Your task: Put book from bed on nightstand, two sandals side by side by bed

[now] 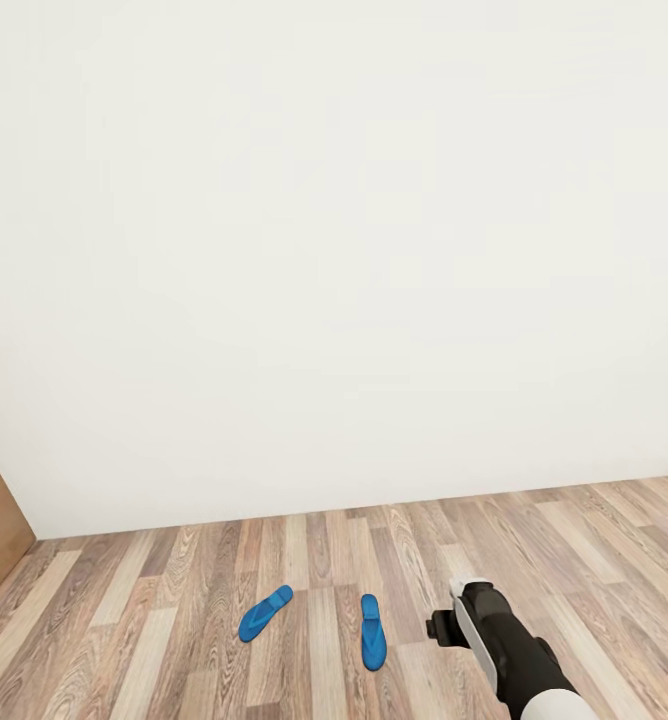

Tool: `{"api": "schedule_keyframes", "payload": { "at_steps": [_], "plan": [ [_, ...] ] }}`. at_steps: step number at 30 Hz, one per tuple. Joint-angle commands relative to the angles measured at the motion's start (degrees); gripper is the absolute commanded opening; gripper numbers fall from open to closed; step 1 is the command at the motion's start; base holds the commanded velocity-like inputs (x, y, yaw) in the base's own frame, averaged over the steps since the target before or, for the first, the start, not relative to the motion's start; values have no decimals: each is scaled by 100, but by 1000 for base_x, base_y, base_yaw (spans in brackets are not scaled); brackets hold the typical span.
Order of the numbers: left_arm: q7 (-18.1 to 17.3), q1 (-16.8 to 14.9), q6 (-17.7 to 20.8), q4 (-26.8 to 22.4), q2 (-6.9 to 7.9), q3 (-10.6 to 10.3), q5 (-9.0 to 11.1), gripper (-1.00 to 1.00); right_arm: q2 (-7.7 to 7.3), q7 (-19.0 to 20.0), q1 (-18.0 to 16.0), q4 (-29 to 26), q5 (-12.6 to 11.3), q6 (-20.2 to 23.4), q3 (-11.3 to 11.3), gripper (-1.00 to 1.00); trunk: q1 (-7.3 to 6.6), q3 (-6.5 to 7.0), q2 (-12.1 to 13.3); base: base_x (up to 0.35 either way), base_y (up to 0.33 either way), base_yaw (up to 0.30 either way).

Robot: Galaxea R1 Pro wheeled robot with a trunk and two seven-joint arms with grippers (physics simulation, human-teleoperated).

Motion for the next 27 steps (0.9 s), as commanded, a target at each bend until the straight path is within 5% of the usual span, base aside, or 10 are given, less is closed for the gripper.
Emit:
{"api": "schedule_keyframes", "payload": {
  "at_steps": [1,18,22,24,27],
  "plan": [
    [-6,-3,-15,2,-2,4,45,100,1,-20,-3,-8,-2,25,-2,100,0,-6,-3,0,0,0],
    [-11,-7,2,-133,55,27,38,100,-35,2,-3,-39,63,36,-16,100,373,-311,-685,0,0,0],
    [-27,-14,598,-1071,215,29,38,100,-35,2,-3,-45,63,36,-16,100,461,-383,-845,0,0,0],
    [-213,-19,1482,-1882,322,31,47,100,-35,-1,-3,-46,64,36,-16,100,461,-383,-845,0,0,0],
    [-1012,-62,2589,-2915,392,36,50,100,-35,-2,-3,-47,62,37,-16,100,461,-383,-845,0,0,0]
  ]
}}
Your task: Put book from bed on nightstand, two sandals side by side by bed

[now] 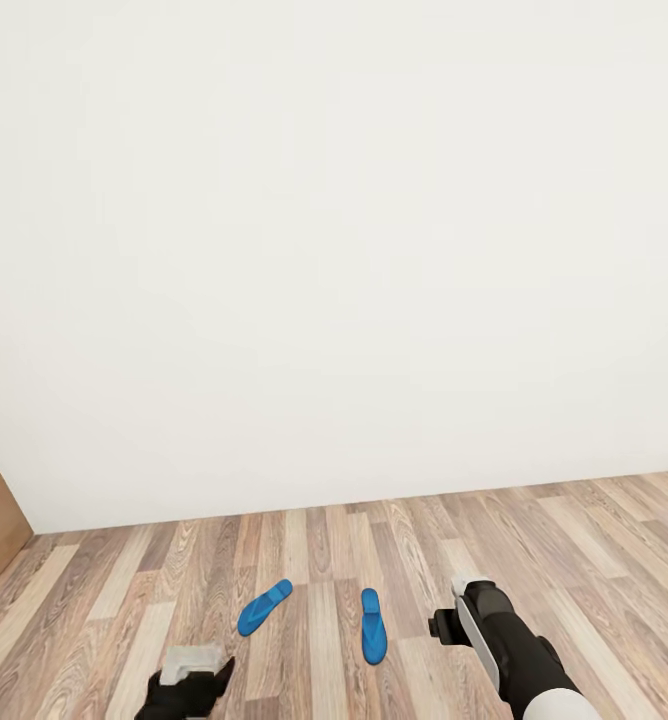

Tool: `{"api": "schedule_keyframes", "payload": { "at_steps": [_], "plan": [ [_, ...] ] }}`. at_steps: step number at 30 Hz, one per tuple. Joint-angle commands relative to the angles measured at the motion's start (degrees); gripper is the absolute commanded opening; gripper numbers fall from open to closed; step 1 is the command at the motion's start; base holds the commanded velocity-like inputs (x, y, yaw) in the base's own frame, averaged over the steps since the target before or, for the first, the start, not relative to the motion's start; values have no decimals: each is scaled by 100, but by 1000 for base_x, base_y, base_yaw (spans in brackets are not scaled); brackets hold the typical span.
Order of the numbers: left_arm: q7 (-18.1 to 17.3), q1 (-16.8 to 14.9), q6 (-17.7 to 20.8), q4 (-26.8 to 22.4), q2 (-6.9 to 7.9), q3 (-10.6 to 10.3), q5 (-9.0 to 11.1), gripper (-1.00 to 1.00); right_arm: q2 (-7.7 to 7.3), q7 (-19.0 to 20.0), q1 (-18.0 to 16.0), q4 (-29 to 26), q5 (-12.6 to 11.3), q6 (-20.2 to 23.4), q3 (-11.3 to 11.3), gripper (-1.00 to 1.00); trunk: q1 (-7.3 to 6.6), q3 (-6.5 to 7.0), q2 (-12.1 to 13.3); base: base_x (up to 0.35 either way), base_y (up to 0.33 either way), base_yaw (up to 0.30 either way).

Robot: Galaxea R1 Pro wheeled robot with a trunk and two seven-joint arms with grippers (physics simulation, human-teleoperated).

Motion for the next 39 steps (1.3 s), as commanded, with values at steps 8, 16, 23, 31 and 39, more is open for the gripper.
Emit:
{"api": "schedule_keyframes", "payload": {
  "at_steps": [8,16,23,31,39],
  "plan": [
    [-2023,-647,1621,-1139,105,547,73,100,5,-17,-3,-1,6,27,-1,100,0,-7,-3,0,0,0],
    [-2346,-736,1701,-1109,158,990,124,100,2,-14,-3,-5,6,27,-1,100,132,-114,-244,0,0,0],
    [-3367,-725,1673,-645,320,1816,107,100,2,-8,-3,-7,4,27,-1,100,285,-240,-525,0,0,0],
    [-3619,-725,1530,-172,351,2033,79,100,22,-3,-3,-23,1,19,-1,100,461,-384,-846,0,0,0],
    [-3625,-725,1495,-141,352,2044,78,100,36,-6,-3,-24,1,18,-1,100,505,-419,-926,0,0,0]
  ]
}}
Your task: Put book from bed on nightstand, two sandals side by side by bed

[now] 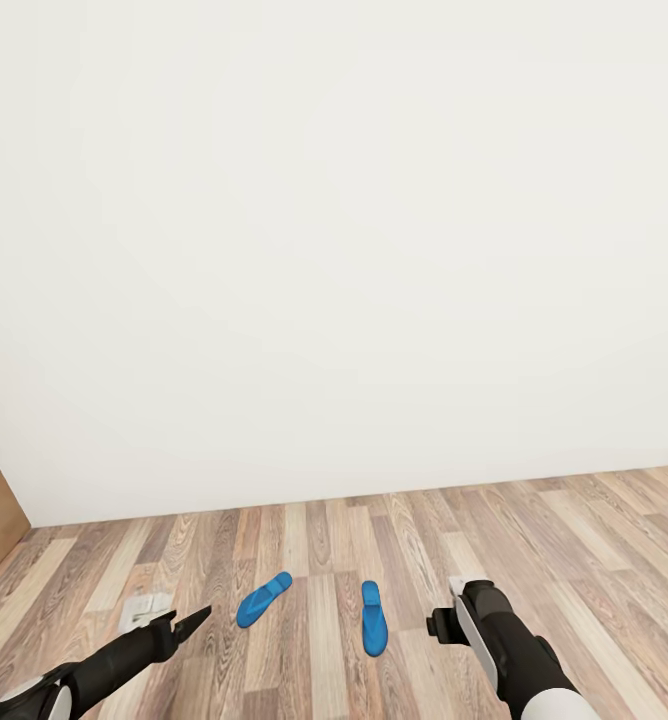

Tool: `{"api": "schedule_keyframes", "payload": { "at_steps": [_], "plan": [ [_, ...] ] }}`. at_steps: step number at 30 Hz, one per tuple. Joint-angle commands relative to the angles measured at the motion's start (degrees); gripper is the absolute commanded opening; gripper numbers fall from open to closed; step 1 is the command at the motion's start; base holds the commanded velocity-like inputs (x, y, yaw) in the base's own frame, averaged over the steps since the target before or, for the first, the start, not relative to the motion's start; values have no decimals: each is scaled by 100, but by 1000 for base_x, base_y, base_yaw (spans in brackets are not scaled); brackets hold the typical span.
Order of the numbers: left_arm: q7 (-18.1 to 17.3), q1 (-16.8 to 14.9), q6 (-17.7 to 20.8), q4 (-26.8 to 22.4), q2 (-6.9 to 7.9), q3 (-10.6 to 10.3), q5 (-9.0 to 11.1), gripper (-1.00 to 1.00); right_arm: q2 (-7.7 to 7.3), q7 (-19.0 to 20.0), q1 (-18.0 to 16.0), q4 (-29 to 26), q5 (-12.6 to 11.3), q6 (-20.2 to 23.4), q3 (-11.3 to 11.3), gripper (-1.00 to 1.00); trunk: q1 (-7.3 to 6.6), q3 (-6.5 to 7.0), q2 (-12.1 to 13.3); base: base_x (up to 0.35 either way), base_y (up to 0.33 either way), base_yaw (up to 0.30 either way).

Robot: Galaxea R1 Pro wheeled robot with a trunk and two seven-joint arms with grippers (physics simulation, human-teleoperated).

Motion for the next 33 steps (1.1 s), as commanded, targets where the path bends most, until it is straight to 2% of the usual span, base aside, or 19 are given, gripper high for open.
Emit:
{"api": "schedule_keyframes", "payload": {
  "at_steps": [1,4,33],
  "plan": [
    [-12,-3,48,1,0,5,41,100,3,-17,-3,-6,4,26,-1,100,-1,-6,-3,0,0,0],
    [-12,-3,49,2,0,6,40,100,4,-14,-3,-6,4,26,-1,100,-1,-6,-3,0,0,0],
    [-4,-3,48,9,-11,5,40,100,13,-26,-3,1,4,24,17,100,636,-527,-1166,0,0,0]
  ]
}}
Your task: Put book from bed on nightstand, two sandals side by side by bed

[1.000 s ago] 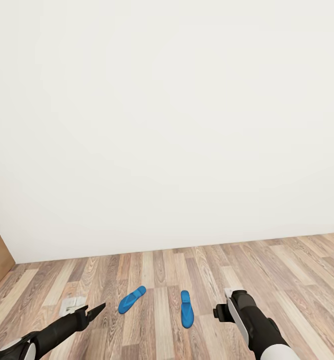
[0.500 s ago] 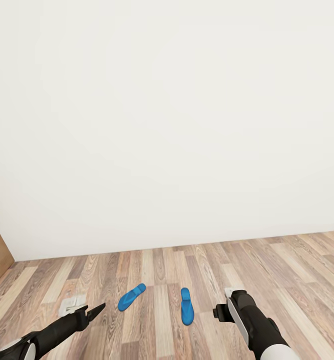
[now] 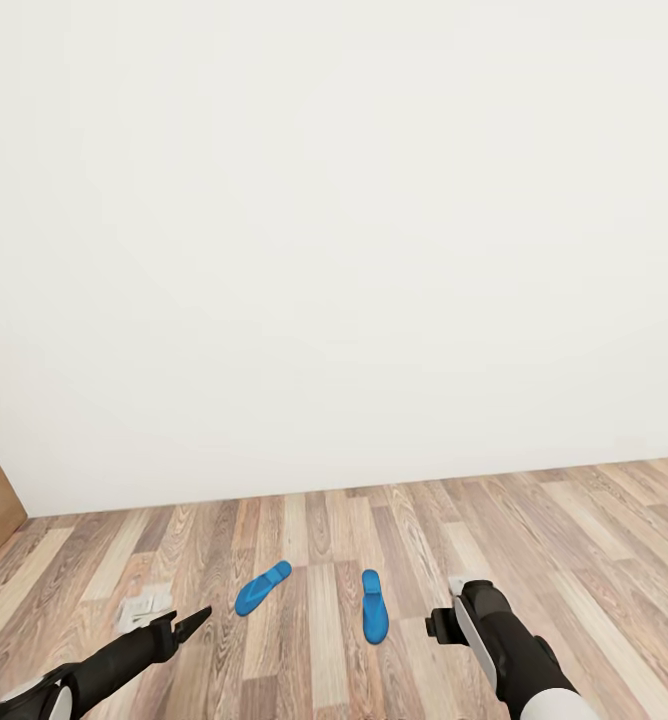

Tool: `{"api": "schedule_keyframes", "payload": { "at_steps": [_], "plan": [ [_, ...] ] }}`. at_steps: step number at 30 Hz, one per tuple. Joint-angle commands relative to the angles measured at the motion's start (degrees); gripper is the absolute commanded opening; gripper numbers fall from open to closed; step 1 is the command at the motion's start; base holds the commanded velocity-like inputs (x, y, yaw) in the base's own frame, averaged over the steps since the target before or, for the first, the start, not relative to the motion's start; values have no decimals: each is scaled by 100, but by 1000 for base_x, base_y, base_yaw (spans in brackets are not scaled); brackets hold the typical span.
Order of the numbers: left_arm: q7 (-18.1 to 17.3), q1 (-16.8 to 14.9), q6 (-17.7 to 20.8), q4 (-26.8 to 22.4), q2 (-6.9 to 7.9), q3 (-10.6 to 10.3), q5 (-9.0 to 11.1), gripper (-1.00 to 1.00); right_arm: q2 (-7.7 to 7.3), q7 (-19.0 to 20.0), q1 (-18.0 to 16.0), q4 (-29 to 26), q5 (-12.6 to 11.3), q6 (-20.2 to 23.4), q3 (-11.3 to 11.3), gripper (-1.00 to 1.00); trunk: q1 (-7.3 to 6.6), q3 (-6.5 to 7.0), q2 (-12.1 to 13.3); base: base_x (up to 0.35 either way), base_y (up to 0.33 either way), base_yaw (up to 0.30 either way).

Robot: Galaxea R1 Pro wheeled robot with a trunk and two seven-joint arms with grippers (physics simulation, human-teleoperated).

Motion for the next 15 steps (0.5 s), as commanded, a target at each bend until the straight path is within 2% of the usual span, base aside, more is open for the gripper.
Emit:
{"api": "schedule_keyframes", "payload": {
  "at_steps": [1,15],
  "plan": [
    [-12,-3,49,1,-1,5,41,100,2,-17,-3,-4,4,25,3,100,22,-24,-44,0,0,0],
    [-6,-3,48,2,-6,-13,41,100,2,-19,-3,8,12,19,27,100,329,-276,-606,0,0,0]
  ]
}}
